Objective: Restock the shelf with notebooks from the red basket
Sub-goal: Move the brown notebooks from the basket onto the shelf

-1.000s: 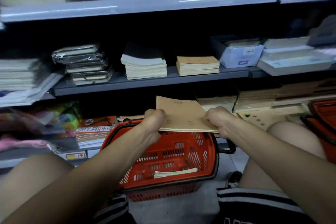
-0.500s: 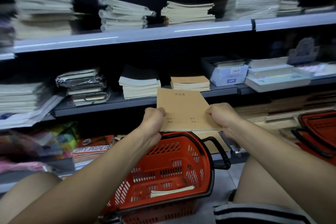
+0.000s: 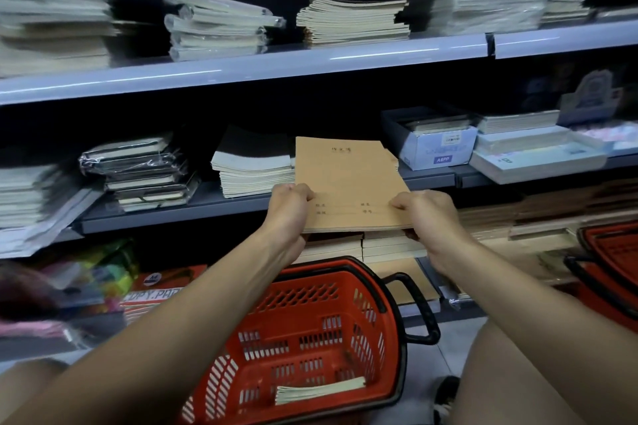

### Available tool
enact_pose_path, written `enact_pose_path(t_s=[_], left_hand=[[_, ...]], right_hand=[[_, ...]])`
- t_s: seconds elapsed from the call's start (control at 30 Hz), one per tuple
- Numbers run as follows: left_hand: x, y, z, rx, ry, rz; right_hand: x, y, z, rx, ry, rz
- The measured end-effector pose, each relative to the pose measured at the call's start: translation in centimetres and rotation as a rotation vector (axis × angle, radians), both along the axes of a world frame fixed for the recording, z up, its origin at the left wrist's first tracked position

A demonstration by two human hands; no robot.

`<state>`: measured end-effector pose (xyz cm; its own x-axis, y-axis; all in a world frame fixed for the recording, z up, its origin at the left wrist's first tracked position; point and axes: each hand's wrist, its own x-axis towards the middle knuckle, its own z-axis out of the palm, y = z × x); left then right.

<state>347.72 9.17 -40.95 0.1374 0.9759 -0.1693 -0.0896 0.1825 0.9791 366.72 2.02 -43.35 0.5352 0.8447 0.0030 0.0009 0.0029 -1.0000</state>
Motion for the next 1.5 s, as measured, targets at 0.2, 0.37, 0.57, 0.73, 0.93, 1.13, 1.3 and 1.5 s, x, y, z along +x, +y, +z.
enact_pose_path(t_s=[0.2,0.37,0.57,0.73,0.93,1.13,1.3,1.5], left_hand=[[2.2,3.4,-0.9,0.0,-0.068,-0.019],[3.6,6.2,-0.6,0.058,-0.112,-0.082],[4.5,11.2,-0.9,0.181,-0.014,-0.078],[5.9,14.9,-1.0,0.176,-0.049,-0.007],[7.3,18.8,-1.7,0.185,-0.024,0.006],[8.0,20.9,-2.4,0.143,-0.051,0.054],[8.9,21.1,-2.1,0.107,-0.128,0.067],[9.4,22.4,-3.2,0.185,0.088,0.073]], right_hand=[[1.9,3.3,-1.3,0.053,-0.122,-0.096],[4.3,6.8,-1.0,0.082,-0.153,-0.114],[6.6,11.3,0.4,0.131,-0.125,-0.095],[7.7,15.7,0.4,0.128,-0.123,-0.098],[8.9,20.3,-0.8,0.072,-0.172,-0.155],[9.1,22.4,-2.2,0.047,-0.209,-0.144],[9.0,23.7,-2.5,0.066,-0.199,-0.131],[9.5,24.2,-3.5,0.018,-0.216,-0.134]])
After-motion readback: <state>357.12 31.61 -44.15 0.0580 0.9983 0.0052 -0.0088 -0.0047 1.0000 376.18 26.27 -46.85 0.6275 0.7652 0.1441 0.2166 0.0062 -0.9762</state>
